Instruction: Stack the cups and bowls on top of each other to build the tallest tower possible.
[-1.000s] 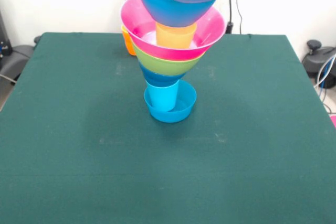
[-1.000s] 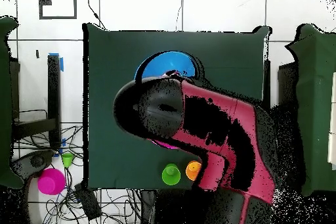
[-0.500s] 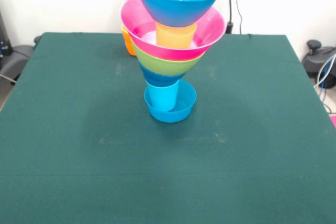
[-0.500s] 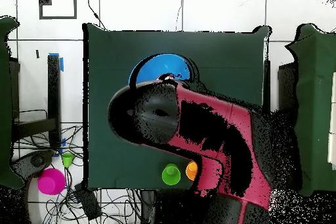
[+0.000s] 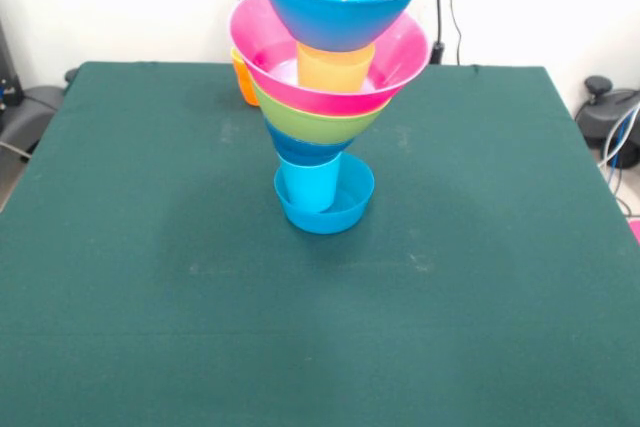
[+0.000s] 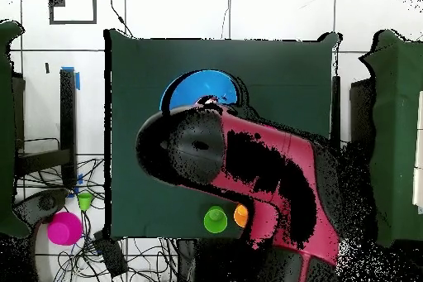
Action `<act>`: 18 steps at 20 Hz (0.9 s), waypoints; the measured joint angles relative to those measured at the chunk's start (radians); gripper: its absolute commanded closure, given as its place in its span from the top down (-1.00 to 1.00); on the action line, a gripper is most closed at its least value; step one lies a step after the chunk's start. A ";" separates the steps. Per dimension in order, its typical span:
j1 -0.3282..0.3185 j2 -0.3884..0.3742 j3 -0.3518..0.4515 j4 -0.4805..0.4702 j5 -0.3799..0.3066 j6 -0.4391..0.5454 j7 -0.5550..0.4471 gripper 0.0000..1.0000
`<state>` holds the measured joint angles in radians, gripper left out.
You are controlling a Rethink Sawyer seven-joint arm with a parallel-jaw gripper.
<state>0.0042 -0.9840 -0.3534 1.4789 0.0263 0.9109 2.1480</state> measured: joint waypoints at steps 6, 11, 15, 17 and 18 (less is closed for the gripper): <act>-0.007 -0.002 0.004 0.012 0.000 -0.001 0.000 -1.00; -0.024 -0.016 0.007 0.032 0.000 -0.005 0.000 -1.00; -0.035 -0.026 0.008 0.045 0.000 -0.005 0.000 -1.00; -0.040 -0.030 0.009 0.050 0.000 -0.005 0.000 -1.00; -0.042 -0.032 0.010 0.051 0.000 -0.005 0.000 -1.00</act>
<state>-0.0381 -1.0156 -0.3436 1.5304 0.0261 0.9060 2.1480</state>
